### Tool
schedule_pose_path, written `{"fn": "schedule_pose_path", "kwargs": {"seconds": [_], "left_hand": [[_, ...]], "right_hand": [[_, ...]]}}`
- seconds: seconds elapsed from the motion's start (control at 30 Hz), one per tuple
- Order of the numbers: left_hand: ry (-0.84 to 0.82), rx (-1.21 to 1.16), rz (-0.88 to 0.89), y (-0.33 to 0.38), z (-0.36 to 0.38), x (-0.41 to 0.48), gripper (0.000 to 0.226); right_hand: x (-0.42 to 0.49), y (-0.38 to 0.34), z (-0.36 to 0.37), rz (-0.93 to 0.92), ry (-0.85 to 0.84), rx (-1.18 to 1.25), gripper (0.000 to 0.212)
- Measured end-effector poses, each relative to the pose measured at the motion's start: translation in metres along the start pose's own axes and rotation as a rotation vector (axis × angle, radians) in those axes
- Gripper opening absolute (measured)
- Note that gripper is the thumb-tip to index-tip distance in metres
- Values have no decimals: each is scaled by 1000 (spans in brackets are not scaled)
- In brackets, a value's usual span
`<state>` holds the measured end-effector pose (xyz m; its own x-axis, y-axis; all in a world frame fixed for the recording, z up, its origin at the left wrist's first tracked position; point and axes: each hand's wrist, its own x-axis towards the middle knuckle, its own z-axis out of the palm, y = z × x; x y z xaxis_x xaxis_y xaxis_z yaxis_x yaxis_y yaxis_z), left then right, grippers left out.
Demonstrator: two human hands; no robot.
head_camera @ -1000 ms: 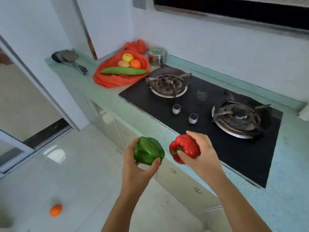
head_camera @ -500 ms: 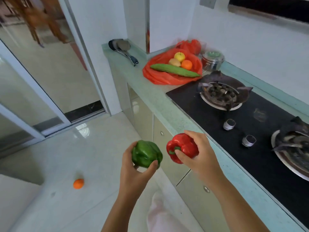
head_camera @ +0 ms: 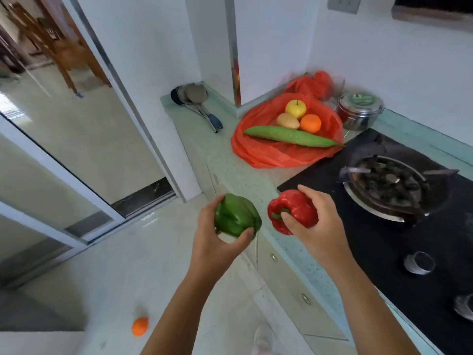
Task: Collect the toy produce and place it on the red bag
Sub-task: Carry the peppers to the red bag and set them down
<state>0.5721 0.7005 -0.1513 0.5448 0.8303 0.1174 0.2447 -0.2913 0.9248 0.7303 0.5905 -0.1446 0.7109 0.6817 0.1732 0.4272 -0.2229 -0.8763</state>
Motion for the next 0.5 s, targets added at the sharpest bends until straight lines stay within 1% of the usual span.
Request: {"fn": "schedule_pose_path", "kwargs": {"seconds": [0.1, 0.27, 0.5], "left_hand": [[6, 8, 13, -1, 3, 29, 76], [-6, -21, -26, -14, 1, 60, 77], [-46, -78, -41, -42, -24, 115, 79]], "right_hand": [[31, 1, 6, 6, 13, 2, 57], [62, -1, 27, 19, -17, -4, 55], [99, -6, 69, 62, 0, -51, 56]]}}
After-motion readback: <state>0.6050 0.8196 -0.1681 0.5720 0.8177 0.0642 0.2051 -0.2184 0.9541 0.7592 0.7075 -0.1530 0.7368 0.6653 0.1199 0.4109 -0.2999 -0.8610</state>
